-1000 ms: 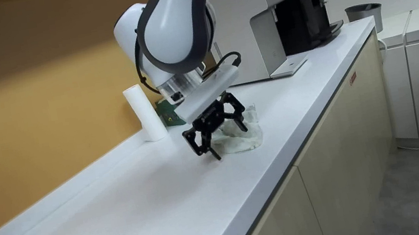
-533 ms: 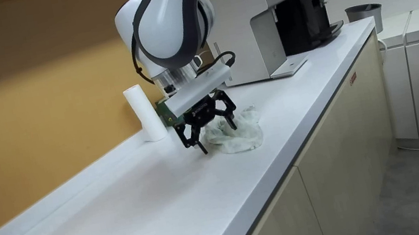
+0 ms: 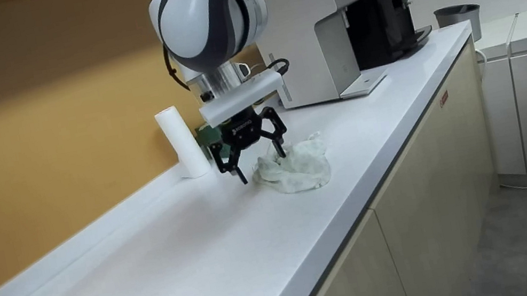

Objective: Use the white towel to clean the surface

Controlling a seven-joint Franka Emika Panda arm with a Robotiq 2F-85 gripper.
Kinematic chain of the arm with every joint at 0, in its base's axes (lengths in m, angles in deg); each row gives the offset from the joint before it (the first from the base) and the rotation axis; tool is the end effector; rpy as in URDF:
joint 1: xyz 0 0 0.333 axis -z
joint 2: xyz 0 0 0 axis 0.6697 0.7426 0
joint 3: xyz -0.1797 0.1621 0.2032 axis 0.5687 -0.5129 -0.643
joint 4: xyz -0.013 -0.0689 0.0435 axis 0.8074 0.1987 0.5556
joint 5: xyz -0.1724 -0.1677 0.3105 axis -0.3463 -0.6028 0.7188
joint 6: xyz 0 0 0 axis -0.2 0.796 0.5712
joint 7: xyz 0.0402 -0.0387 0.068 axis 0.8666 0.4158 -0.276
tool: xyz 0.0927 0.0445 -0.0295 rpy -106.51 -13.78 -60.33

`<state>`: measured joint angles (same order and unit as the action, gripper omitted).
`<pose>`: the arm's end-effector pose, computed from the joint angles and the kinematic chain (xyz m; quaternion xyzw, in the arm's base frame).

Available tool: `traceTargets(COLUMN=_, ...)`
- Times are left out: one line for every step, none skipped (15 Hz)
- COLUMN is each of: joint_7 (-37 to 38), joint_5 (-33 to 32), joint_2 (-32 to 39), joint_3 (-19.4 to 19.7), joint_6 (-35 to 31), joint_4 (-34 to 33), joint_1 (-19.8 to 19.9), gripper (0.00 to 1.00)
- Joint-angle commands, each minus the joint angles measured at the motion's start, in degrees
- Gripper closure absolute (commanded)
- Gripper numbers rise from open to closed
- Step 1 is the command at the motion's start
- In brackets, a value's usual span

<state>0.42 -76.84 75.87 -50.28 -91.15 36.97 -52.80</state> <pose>0.6207 0.1564 0.2775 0.9815 -0.1907 0.0113 0.0153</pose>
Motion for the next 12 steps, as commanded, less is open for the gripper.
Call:
traceTargets(joint_7=-5.4, joint_5=4.3, joint_2=1.6, joint_3=0.6, joint_6=3.5, joint_4=-5.5, joint_1=1.3, gripper=0.0)
traceTargets(joint_7=-6.8, joint_5=4.4, joint_2=1.9, joint_3=1.1, joint_6=4.3, joint_4=-6.4, joint_1=1.4, gripper=0.0)
traceTargets(joint_7=-8.2, joint_5=4.4, joint_2=2.1, joint_3=1.5, joint_6=5.1, joint_4=-7.2, joint_1=1.6, gripper=0.0)
traceTargets(joint_7=-9.1, joint_5=3.7, joint_2=2.4, joint_3=2.1, joint_6=5.7, joint_4=-7.9, joint_1=1.5, gripper=0.0)
traceTargets(joint_7=-10.3, joint_5=2.8, joint_2=2.6, joint_3=2.8, joint_6=4.9, joint_4=-7.9, joint_1=1.5, gripper=0.0)
traceTargets(joint_7=-11.1, joint_5=2.0, joint_2=2.9, joint_3=3.4, joint_6=3.9, joint_4=-7.7, joint_1=1.4, gripper=0.0)
traceTargets(joint_7=-11.7, joint_5=1.7, joint_2=3.2, joint_3=4.0, joint_6=3.0, joint_4=-7.3, joint_1=1.3, gripper=0.0)
traceTargets(joint_7=-12.1, joint_5=1.4, joint_2=3.6, joint_3=4.5, joint_6=1.8, joint_4=-7.0, joint_1=1.2, gripper=0.0)
traceTargets(joint_7=-12.2, joint_5=1.7, joint_2=4.2, joint_3=4.8, joint_6=0.1, joint_4=-6.4, joint_1=1.3, gripper=0.0)
traceTargets(joint_7=-12.3, joint_5=2.0, joint_2=4.9, joint_3=5.1, joint_6=-1.6, joint_4=-6.1, joint_1=1.3, gripper=0.0)
traceTargets(joint_7=-12.0, joint_5=2.0, joint_2=5.7, joint_3=5.4, joint_6=-3.8, joint_4=-5.7, joint_1=1.2, gripper=0.0)
traceTargets(joint_7=-11.5, joint_5=2.0, joint_2=6.5, joint_3=5.8, joint_6=-7.1, joint_4=-5.4, joint_1=0.9, gripper=0.0)
